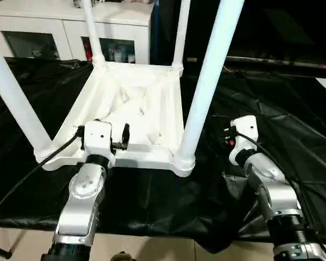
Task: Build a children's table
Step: Rotate table base
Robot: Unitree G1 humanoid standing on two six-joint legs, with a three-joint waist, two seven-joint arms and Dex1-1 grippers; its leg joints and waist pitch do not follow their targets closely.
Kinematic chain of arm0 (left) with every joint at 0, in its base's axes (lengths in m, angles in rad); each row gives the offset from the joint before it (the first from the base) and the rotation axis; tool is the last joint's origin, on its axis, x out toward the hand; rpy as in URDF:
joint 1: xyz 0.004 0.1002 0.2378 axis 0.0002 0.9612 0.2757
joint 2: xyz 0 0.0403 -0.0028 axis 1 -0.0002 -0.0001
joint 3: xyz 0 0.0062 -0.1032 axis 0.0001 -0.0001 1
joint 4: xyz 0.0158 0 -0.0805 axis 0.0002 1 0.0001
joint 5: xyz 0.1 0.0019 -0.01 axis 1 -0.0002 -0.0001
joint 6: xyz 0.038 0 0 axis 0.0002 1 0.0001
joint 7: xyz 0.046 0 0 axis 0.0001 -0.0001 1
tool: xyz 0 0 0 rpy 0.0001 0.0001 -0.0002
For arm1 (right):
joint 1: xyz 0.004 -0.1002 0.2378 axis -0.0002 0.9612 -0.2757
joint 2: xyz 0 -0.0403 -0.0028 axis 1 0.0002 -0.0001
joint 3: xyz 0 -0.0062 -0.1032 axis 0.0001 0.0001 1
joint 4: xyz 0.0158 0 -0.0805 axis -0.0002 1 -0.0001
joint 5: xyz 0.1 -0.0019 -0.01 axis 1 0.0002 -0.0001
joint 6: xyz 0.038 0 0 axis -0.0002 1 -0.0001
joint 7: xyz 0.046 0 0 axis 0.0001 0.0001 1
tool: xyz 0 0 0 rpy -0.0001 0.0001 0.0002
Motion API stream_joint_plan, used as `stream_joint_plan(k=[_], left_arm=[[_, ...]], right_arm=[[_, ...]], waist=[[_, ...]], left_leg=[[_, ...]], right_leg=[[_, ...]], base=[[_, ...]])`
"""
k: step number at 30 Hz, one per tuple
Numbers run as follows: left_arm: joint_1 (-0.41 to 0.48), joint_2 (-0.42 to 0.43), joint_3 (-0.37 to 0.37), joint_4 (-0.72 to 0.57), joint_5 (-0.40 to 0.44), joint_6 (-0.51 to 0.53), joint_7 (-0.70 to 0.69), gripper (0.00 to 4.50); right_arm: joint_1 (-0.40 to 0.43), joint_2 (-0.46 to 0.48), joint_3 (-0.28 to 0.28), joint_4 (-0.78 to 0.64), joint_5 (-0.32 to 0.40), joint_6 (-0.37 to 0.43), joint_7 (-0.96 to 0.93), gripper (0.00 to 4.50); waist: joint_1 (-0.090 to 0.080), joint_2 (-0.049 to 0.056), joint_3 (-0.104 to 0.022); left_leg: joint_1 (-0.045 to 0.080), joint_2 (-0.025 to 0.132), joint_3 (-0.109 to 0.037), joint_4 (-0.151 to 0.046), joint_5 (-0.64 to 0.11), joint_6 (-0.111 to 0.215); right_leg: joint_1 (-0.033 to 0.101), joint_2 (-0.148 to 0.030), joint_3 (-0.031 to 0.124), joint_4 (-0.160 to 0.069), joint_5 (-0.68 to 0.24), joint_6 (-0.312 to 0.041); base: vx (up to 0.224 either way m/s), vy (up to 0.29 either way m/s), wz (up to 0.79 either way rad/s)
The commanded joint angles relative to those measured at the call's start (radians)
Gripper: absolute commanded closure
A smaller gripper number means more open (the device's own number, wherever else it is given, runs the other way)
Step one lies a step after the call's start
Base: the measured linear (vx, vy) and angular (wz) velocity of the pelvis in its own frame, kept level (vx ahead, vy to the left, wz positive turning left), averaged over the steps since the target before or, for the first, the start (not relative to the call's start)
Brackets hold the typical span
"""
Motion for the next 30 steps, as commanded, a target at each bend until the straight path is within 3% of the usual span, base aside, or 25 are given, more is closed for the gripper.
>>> stream_joint_plan(k=[1, 6, 8, 12, 14, 15, 16, 17, 18, 19, 21, 22, 24, 26, 30], left_arm=[[-0.006, 0.007, -0.009, -0.002, -0.004, 0.000, -0.014, 0.11], [0.011, 0.038, -0.038, -0.008, -0.047, -0.022, -0.130, 0.11], [0.010, 0.158, -0.112, 0.026, -0.069, -0.081, -0.363, 0.11], [-0.048, 0.259, -0.163, 0.109, -0.060, -0.101, -0.543, 0.11], [-0.126, 0.292, -0.181, 0.189, -0.070, -0.112, -0.662, 0.11], [-0.160, 0.299, -0.188, 0.222, -0.076, -0.116, -0.705, 0.11], [-0.214, 0.304, -0.206, 0.279, -0.069, -0.135, -0.758, 0.11], [-0.252, 0.307, -0.220, 0.320, -0.062, -0.150, -0.792, 0.11], [-0.282, 0.304, -0.229, 0.352, -0.062, -0.152, -0.820, 0.11], [-0.340, 0.298, -0.252, 0.416, -0.072, -0.125, -0.880, 0.11], [-0.405, 0.292, -0.280, 0.499, -0.065, -0.076, -0.934, 0.11], [-0.440, 0.285, -0.284, 0.549, -0.080, -0.058, -0.989, 0.11], [-0.470, 0.266, -0.269, 0.582, -0.116, -0.027, -1.030, 0.11], [-0.502, 0.254, -0.263, 0.622, -0.139, -0.017, -1.086, 0.36], [-0.552, 0.260, -0.294, 0.712, -0.112, -0.045, -1.185, 0.56]], right_arm=[[0.010, -0.008, 0.002, -0.022, 0.005, -0.002, 0.003, 0.50], [0.010, -0.029, 0.002, -0.023, 0.007, -0.014, 0.021, 0.50], [0.008, -0.106, 0.014, -0.022, -0.009, 0.019, 0.089, 0.50], [0.013, -0.179, 0.019, -0.017, -0.009, 0.010, 0.175, 0.50], [0.033, -0.239, 0.026, -0.051, 0.017, 0.012, 0.282, 0.50], [0.042, -0.262, 0.031, -0.068, 0.029, 0.016, 0.328, 0.50], [0.058, -0.297, 0.043, -0.098, 0.044, 0.027, 0.390, 0.50], [0.069, -0.320, 0.053, -0.119, 0.054, 0.036, 0.432, 0.50], [0.078, -0.337, 0.062, -0.136, 0.062, 0.045, 0.464, 0.50], [0.093, -0.370, 0.084, -0.160, 0.073, 0.052, 0.518, 0.50], [0.109, -0.399, 0.107, -0.196, 0.097, 0.076, 0.575, 0.50], [0.115, -0.410, 0.116, -0.213, 0.108, 0.088, 0.601, 0.50], [0.118, -0.414, 0.120, -0.226, 0.114, 0.097, 0.613, 0.50], [0.120, -0.419, 0.124, -0.242, 0.122, 0.105, 0.633, 0.50], [0.115, -0.422, 0.129, -0.249, 0.119, 0.109, 0.648, 0.50]], waist=[[-0.007, 0.010, -0.055], [-0.004, 0.006, -0.054], [0.004, 0.007, -0.054], [0.003, 0.006, -0.052], [0.001, 0.011, -0.053], [0.006, 0.011, -0.052], [0.004, 0.015, -0.053], [0.003, 0.012, -0.050], [0.005, 0.010, -0.051], [0.003, 0.019, -0.052], [0.002, 0.022, -0.051], [0.000, 0.018, -0.053], [-0.003, 0.015, -0.056], [-0.006, 0.020, -0.060], [-0.007, 0.024, -0.059]], left_leg=[[0.010, 0.053, -0.014, -0.080, -0.234, 0.003], [0.013, 0.054, -0.009, -0.079, -0.229, 0.011], [0.014, 0.053, -0.010, -0.080, -0.218, 0.020], [0.016, 0.049, -0.003, -0.081, -0.215, 0.018], [0.019, 0.052, -0.003, -0.080, -0.225, 0.013], [0.024, 0.053, -0.002, -0.080, -0.237, 0.020], [0.019, 0.054, -0.003, -0.081, -0.226, 0.019], [0.018, 0.050, -0.001, -0.082, -0.228, 0.028], [0.024, 0.052, 0.000, -0.079, -0.237, 0.035], [0.015, 0.053, -0.003, -0.081, -0.218, 0.035], [0.019, 0.051, 0.001, -0.077, -0.225, 0.040], [0.012, 0.052, 0.001, -0.076, -0.203, 0.051], [0.009, 0.050, 0.002, -0.072, -0.170, 0.059], [0.009, 0.052, 0.002, -0.066, -0.136, 0.079], [0.012, 0.054, 0.003, -0.066, -0.157, 0.087]], right_leg=[[0.029, -0.090, 0.056, -0.091, -0.071, -0.140], [0.027, -0.092, 0.059, -0.094, -0.082, -0.140], [0.026, -0.093, 0.060, -0.097, -0.109, -0.125], [0.026, -0.091, 0.060, -0.096, -0.111, -0.121], [0.025, -0.094, 0.061, -0.095, -0.112, -0.129], [0.024, -0.094, 0.062, -0.100, -0.123, -0.128], [0.030, -0.095, 0.061, -0.093, -0.093, -0.140], [0.031, -0.091, 0.060, -0.102, -0.106, -0.134], [0.030, -0.093, 0.061, -0.101, -0.106, -0.137], [0.036, -0.097, 0.059, -0.095, -0.088, -0.151], [0.033, -0.096, 0.059, -0.099, -0.101, -0.154], [0.039, -0.100, 0.059, -0.096, -0.085, -0.168], [0.042, -0.101, 0.056, -0.093, -0.059, -0.187], [0.041, -0.101, 0.056, -0.088, 0.005, -0.226], [0.040, -0.101, 0.053, -0.090, -0.004, -0.245]], base=[[0.000, 0.000, 0.00], [0.000, 0.000, 0.00], [0.000, 0.000, 0.00], [0.000, 0.000, 0.00], [0.000, 0.000, 0.00], [0.000, 0.000, 0.00], [0.000, 0.000, 0.00], [0.000, 0.000, 0.00], [0.000, 0.000, 0.00], [0.000, 0.000, 0.00], [0.000, 0.000, 0.00], [0.000, 0.000, 0.00], [0.000, 0.000, 0.00], [0.000, 0.000, 0.00], [0.000, 0.000, 0.00]])
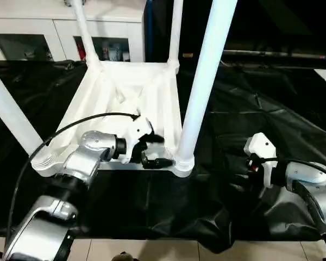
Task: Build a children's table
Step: Rotate table base, then rotate leg to tighten
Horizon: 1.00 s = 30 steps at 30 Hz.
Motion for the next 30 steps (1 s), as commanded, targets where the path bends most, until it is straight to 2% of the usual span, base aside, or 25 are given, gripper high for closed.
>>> stream_joint_plan(k=[1, 4, 5, 8, 9, 10, 14, 15, 19, 20, 21, 22, 24, 25, 30], left_arm=[[-0.040, 0.013, -0.025, 0.065, 0.029, -0.036, -0.047, 0.83], [-0.064, 0.015, -0.049, 0.144, 0.080, -0.091, -0.024, 0.99], [-0.064, 0.015, -0.049, 0.144, 0.080, -0.091, -0.024, 1.22], [-0.072, 0.014, -0.053, 0.174, 0.091, -0.099, -0.016, 1.36], [-0.074, 0.013, -0.061, 0.185, 0.108, -0.113, 0.000, 1.44], [-0.078, 0.012, -0.065, 0.198, 0.115, -0.124, 0.000, 1.68], [-0.086, -0.003, -0.063, 0.229, 0.127, -0.146, 0.016, 1.90], [-0.089, -0.014, -0.058, 0.246, 0.131, -0.167, 0.027, 2.13], [-0.096, -0.022, -0.058, 0.269, 0.139, -0.184, 0.037, 2.32], [-0.098, -0.022, -0.060, 0.273, 0.144, -0.188, 0.038, 2.57], [-0.100, -0.022, -0.063, 0.280, 0.153, -0.199, 0.051, 2.68], [-0.103, -0.021, -0.065, 0.288, 0.160, -0.206, 0.060, 2.72], [-0.107, -0.019, -0.068, 0.301, 0.169, -0.217, 0.065, 2.78], [-0.108, -0.016, -0.073, 0.308, 0.175, -0.222, 0.062, 3.02], [-0.119, -0.004, -0.079, 0.341, 0.193, -0.236, 0.045, 3.21]], right_arm=[[-0.011, -0.008, 0.008, -0.029, 0.002, 0.012, 0.015, 0.50], [-0.013, -0.010, 0.023, -0.028, -0.009, 0.009, 0.013, 0.50], [-0.013, -0.010, 0.023, -0.028, -0.009, 0.009, 0.013, 0.50], [-0.013, -0.010, 0.031, -0.034, -0.011, 0.013, 0.010, 0.50], [-0.014, -0.009, 0.036, -0.032, -0.017, 0.011, 0.007, 0.50], [-0.015, -0.007, 0.038, -0.029, -0.021, 0.009, 0.006, 0.50], [-0.018, -0.002, 0.050, -0.018, -0.039, -0.002, -0.006, 0.50], [-0.020, 0.004, 0.054, -0.019, -0.039, -0.003, -0.013, 0.50], [-0.021, 0.013, 0.062, -0.020, -0.042, -0.002, -0.022, 0.50], [-0.021, 0.014, 0.064, -0.019, -0.044, -0.003, -0.024, 0.50], [-0.021, 0.016, 0.065, -0.017, -0.046, -0.005, -0.026, 0.50], [-0.021, 0.019, 0.068, -0.016, -0.048, -0.007, -0.028, 0.50], [-0.021, 0.022, 0.071, -0.016, -0.051, -0.009, -0.031, 0.50], [-0.021, 0.024, 0.072, -0.015, -0.052, -0.010, -0.033, 0.50], [-0.023, 0.032, 0.076, -0.008, -0.057, -0.015, -0.035, 0.50]], waist=[[0.006, 0.003, -0.063], [0.008, 0.005, -0.062], [0.010, 0.004, -0.063], [0.013, 0.005, -0.064], [0.015, 0.001, -0.064], [0.016, 0.001, -0.064], [0.019, 0.003, -0.063], [0.021, 0.005, -0.063], [0.021, 0.003, -0.063], [0.020, 0.003, -0.063], [0.021, 0.007, -0.063], [0.019, 0.005, -0.062], [0.020, 0.008, -0.060], [0.019, 0.007, -0.060], [0.017, 0.007, -0.056]], left_leg=[[0.014, 0.054, -0.014, -0.060, -0.172, 0.071], [0.016, 0.056, -0.016, -0.062, -0.197, 0.059], [0.016, 0.058, -0.017, -0.063, -0.192, 0.056], [0.015, 0.059, -0.017, -0.063, -0.176, 0.058], [0.015, 0.059, -0.016, -0.062, -0.170, 0.061], [0.014, 0.060, -0.017, -0.062, -0.167, 0.063], [0.017, 0.060, -0.016, -0.062, -0.179, 0.059], [0.015, 0.059, -0.016, -0.062, -0.176, 0.059], [0.014, 0.061, -0.018, -0.064, -0.178, 0.056], [0.013, 0.060, -0.017, -0.063, -0.175, 0.058], [0.014, 0.060, -0.018, -0.064, -0.174, 0.057], [0.014, 0.061, -0.017, -0.064, -0.180, 0.058], [0.016, 0.060, -0.018, -0.066, -0.198, 0.052], [0.017, 0.061, -0.018, -0.067, -0.211, 0.047], [0.017, 0.061, -0.019, -0.071, -0.234, 0.037]], right_leg=[[0.043, -0.094, 0.051, -0.085, -0.025, -0.247], [0.043, -0.096, 0.052, -0.090, -0.057, -0.238], [0.045, -0.098, 0.053, -0.088, -0.053, -0.239], [0.044, -0.098, 0.053, -0.085, -0.032, -0.242], [0.044, -0.099, 0.053, -0.084, -0.020, -0.244], [0.044, -0.099, 0.052, -0.083, -0.018, -0.244], [0.042, -0.101, 0.053, -0.087, -0.039, -0.243], [0.043, -0.101, 0.053, -0.087, -0.037, -0.243], [0.044, -0.102, 0.053, -0.086, -0.035, -0.240], [0.044, -0.102, 0.053, -0.086, -0.029, -0.239], [0.044, -0.102, 0.053, -0.085, -0.025, -0.239], [0.043, -0.102, 0.054, -0.087, -0.027, -0.238], [0.043, -0.103, 0.053, -0.091, -0.063, -0.235], [0.042, -0.103, 0.054, -0.093, -0.082, -0.233], [0.040, -0.105, 0.056, -0.098, -0.134, -0.224]], base=[[0.000, 0.000, 0.00], [0.000, 0.000, 0.00], [0.000, 0.000, 0.00], [0.000, 0.000, 0.00], [0.000, 0.000, 0.00], [0.000, 0.000, 0.00], [0.000, 0.000, 0.00], [0.000, 0.000, 0.00], [0.000, 0.000, 0.00], [0.000, 0.000, 0.00], [0.000, 0.000, 0.00], [0.000, 0.000, 0.00], [0.000, 0.000, 0.00], [0.000, 0.000, 0.00], [0.000, 0.000, 0.00]])
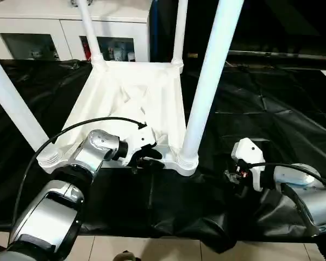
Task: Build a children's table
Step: Rotate leg to tighten
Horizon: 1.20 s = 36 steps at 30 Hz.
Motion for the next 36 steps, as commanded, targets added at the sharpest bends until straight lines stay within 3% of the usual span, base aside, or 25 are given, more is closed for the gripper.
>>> stream_joint_plan(k=[1, 14, 18, 20, 24, 26, 30, 33, 36], left_arm=[[-0.018, 0.029, -0.015, 0.035, 0.037, -0.011, 0.016, 3.33], [-0.026, 0.037, 0.004, 0.073, 0.045, -0.030, 0.009, 4.32], [-0.009, 0.042, 0.029, 0.050, 0.018, -0.016, -0.001, 4.44], [0.065, 0.024, 0.068, -0.052, -0.048, 0.035, -0.020, 4.44], [0.127, 0.007, 0.080, -0.144, -0.075, 0.080, 0.000, 4.44], [0.199, -0.036, 0.086, -0.245, -0.092, 0.127, 0.065, 4.44], [0.250, -0.078, 0.080, -0.322, -0.069, 0.176, 0.132, 4.44], [0.267, -0.090, 0.078, -0.359, -0.065, 0.196, 0.146, 4.44], [0.287, -0.097, 0.075, -0.411, -0.052, 0.232, 0.164, 4.44]], right_arm=[[-0.019, 0.002, 0.003, 0.010, -0.013, -0.009, -0.006, 0.50], [-0.036, 0.009, 0.000, 0.036, -0.013, -0.022, -0.010, 0.50], [-0.040, 0.031, -0.019, 0.046, 0.016, -0.014, -0.019, 0.50], [-0.047, 0.085, -0.054, 0.080, 0.058, -0.020, -0.052, 0.50], [-0.052, 0.107, -0.044, 0.103, 0.043, -0.057, -0.073, 0.50], [-0.066, 0.137, -0.036, 0.133, 0.046, -0.082, -0.073, 0.50], [-0.094, 0.155, -0.019, 0.176, 0.040, -0.112, -0.044, 0.50], [-0.110, 0.164, -0.012, 0.196, 0.038, -0.127, -0.035, 0.50], [-0.143, 0.174, 0.006, 0.243, 0.019, -0.161, -0.031, 0.50]], waist=[[0.002, 0.000, -0.058], [-0.001, -0.003, -0.056], [-0.008, 0.001, -0.060], [-0.021, 0.008, -0.063], [-0.034, 0.004, -0.068], [-0.034, 0.004, -0.068], [-0.036, 0.004, -0.066], [-0.033, 0.004, -0.065], [-0.035, -0.002, -0.066]], left_leg=[[0.015, 0.060, -0.020, -0.071, -0.236, 0.036], [0.012, 0.060, -0.021, -0.074, -0.225, 0.035], [0.009, 0.061, -0.021, -0.074, -0.209, 0.040], [0.006, 0.062, -0.024, -0.073, -0.187, 0.046], [0.004, 0.055, -0.015, -0.063, -0.124, 0.087], [0.000, 0.056, -0.014, -0.061, -0.103, 0.105], [0.002, 0.056, -0.007, -0.059, -0.113, 0.123], [0.006, 0.058, -0.008, -0.063, -0.142, 0.109], [0.005, 0.058, -0.007, -0.065, -0.139, 0.102]], right_leg=[[0.039, -0.103, 0.056, -0.099, -0.147, -0.218], [0.038, -0.104, 0.056, -0.100, -0.176, -0.209], [0.041, -0.104, 0.055, -0.094, -0.108, -0.228], [0.044, -0.107, 0.053, -0.083, -0.032, -0.255], [0.045, -0.100, 0.049, -0.079, 0.060, -0.273], [0.048, -0.103, 0.048, -0.078, 0.049, -0.265], [0.040, -0.097, 0.048, -0.087, -0.027, -0.246], [0.036, -0.099, 0.050, -0.094, -0.111, -0.221], [0.035, -0.099, 0.050, -0.092, -0.127, -0.210]], base=[[0.000, 0.000, 0.00], [0.000, 0.000, 0.00], [0.000, 0.000, 0.00], [0.000, 0.000, 0.00], [0.000, 0.000, 0.00], [0.000, 0.000, 0.00], [0.000, 0.000, 0.00], [0.000, 0.000, 0.00], [0.000, 0.000, 0.00]])
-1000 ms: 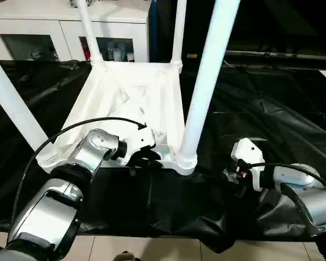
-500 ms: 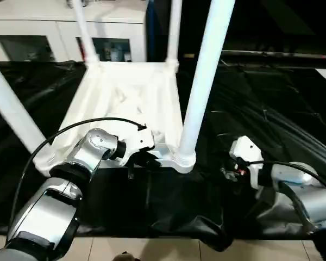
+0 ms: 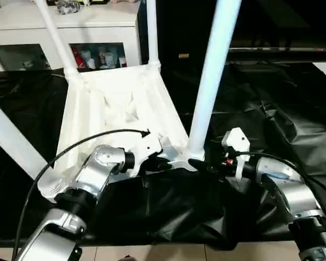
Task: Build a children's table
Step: Rotate leg to tighten
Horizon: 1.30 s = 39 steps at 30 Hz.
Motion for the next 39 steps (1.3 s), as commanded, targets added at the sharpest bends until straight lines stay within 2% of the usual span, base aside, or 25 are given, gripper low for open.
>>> stream_joint_plan(k=[1, 2, 3, 5, 6, 9, 11, 12, 15, 18, 20, 22, 35, 39], left_arm=[[0.048, -0.031, 0.005, -0.016, -0.038, 0.034, 0.026, 4.44], [0.059, -0.024, -0.001, -0.037, -0.028, 0.050, 0.029, 4.44], [0.066, -0.021, -0.004, -0.047, -0.022, 0.058, 0.031, 4.44], [0.074, -0.010, -0.013, -0.058, -0.009, 0.065, 0.033, 4.44], [0.078, -0.003, -0.020, -0.068, -0.004, 0.073, 0.029, 4.44], [0.085, 0.010, -0.029, -0.082, 0.003, 0.084, 0.018, 4.44], [0.085, 0.011, -0.026, -0.086, 0.001, 0.091, 0.018, 4.44], [0.086, 0.012, -0.025, -0.090, 0.001, 0.095, 0.019, 4.50], [0.088, 0.015, -0.022, -0.100, 0.002, 0.101, 0.019, 4.50], [0.085, 0.019, -0.023, -0.099, 0.002, 0.101, 0.022, 4.50], [0.080, 0.021, -0.021, -0.094, 0.002, 0.099, 0.026, 4.50], [0.079, 0.024, -0.022, -0.094, 0.001, 0.101, 0.027, 4.50], [0.088, 0.038, -0.023, -0.111, 0.001, 0.104, 0.027, 4.50], [0.078, 0.020, -0.005, -0.092, 0.002, 0.100, 0.074, 4.50]], right_arm=[[-0.031, 0.006, 0.024, 0.034, -0.028, -0.035, 0.008, 0.50], [-0.044, 0.008, 0.031, 0.060, -0.042, -0.053, 0.006, 0.50], [-0.052, 0.009, 0.033, 0.075, -0.048, -0.063, 0.005, 0.50], [-0.067, 0.014, 0.032, 0.099, -0.052, -0.071, 0.004, 0.50], [-0.076, 0.015, 0.033, 0.114, -0.055, -0.077, 0.006, 0.50], [-0.106, 0.021, 0.043, 0.166, -0.072, -0.099, 0.010, 0.50], [-0.121, 0.025, 0.049, 0.194, -0.082, -0.119, 0.011, 0.50], [-0.127, 0.028, 0.050, 0.206, -0.082, -0.126, 0.011, 0.80], [-0.140, 0.041, 0.041, 0.231, -0.068, -0.131, 0.019, 0.80], [-0.146, 0.045, 0.043, 0.250, -0.073, -0.147, 0.027, 1.19], [-0.151, 0.051, 0.043, 0.269, -0.075, -0.157, 0.031, 1.29], [-0.161, 0.060, 0.040, 0.297, -0.077, -0.168, 0.036, 1.59], [-0.178, 0.094, 0.034, 0.364, -0.080, -0.210, 0.040, 1.73], [-0.163, 0.108, 0.030, 0.378, -0.093, -0.206, -0.013, 1.73]], waist=[[0.007, -0.035, -0.050], [0.005, -0.038, -0.051], [0.005, -0.037, -0.050], [0.005, -0.040, -0.050], [0.006, -0.044, -0.051], [0.007, -0.041, -0.052], [0.004, -0.043, -0.051], [0.003, -0.046, -0.051], [0.003, -0.047, -0.050], [0.001, -0.049, -0.051], [0.002, -0.049, -0.051], [0.000, -0.050, -0.048], [-0.004, -0.051, -0.047], [-0.006, -0.048, -0.046]], left_leg=[[0.004, 0.057, -0.018, -0.061, -0.123, 0.094], [0.004, 0.058, -0.018, -0.060, -0.119, 0.093], [0.002, 0.056, -0.017, -0.060, -0.107, 0.098], [0.002, 0.055, -0.016, -0.059, -0.100, 0.105], [0.002, 0.054, -0.015, -0.058, -0.095, 0.109], [0.003, 0.055, -0.016, -0.058, -0.089, 0.111], [0.003, 0.055, -0.016, -0.059, -0.091, 0.110], [0.003, 0.055, -0.015, -0.058, -0.097, 0.110], [0.003, 0.055, -0.015, -0.059, -0.104, 0.110], [0.003, 0.056, -0.015, -0.059, -0.096, 0.112], [0.004, 0.055, -0.015, -0.058, -0.100, 0.113], [0.002, 0.055, -0.015, -0.060, -0.110, 0.112], [0.004, 0.056, -0.016, -0.063, -0.127, 0.098], [0.006, 0.057, -0.016, -0.064, -0.137, 0.093]], right_leg=[[0.035, -0.094, 0.048, -0.084, -0.121, -0.206], [0.035, -0.096, 0.048, -0.081, -0.111, -0.208], [0.034, -0.094, 0.047, -0.081, -0.097, -0.211], [0.034, -0.093, 0.048, -0.080, -0.086, -0.211], [0.036, -0.093, 0.049, -0.078, -0.077, -0.209], [0.034, -0.092, 0.047, -0.074, -0.055, -0.218], [0.033, -0.091, 0.048, -0.074, -0.040, -0.224], [0.034, -0.093, 0.048, -0.073, -0.040, -0.227], [0.035, -0.093, 0.049, -0.075, -0.050, -0.226], [0.035, -0.091, 0.048, -0.072, -0.034, -0.230], [0.034, -0.093, 0.048, -0.073, -0.037, -0.232], [0.035, -0.092, 0.048, -0.076, -0.058, -0.232], [0.035, -0.094, 0.049, -0.077, -0.077, -0.235], [0.032, -0.092, 0.050, -0.079, -0.084, -0.237]], base=[[0.000, 0.000, 0.00], [0.000, 0.000, 0.00], [0.000, 0.000, 0.00], [0.000, 0.000, 0.00], [0.000, 0.000, 0.00], [0.000, 0.000, 0.00], [0.000, 0.000, 0.00], [0.000, 0.000, 0.00], [0.000, 0.000, 0.00], [0.000, 0.000, 0.00], [0.000, 0.000, 0.00], [0.000, 0.000, 0.00], [0.000, 0.000, 0.00], [0.000, 0.000, 0.00]])
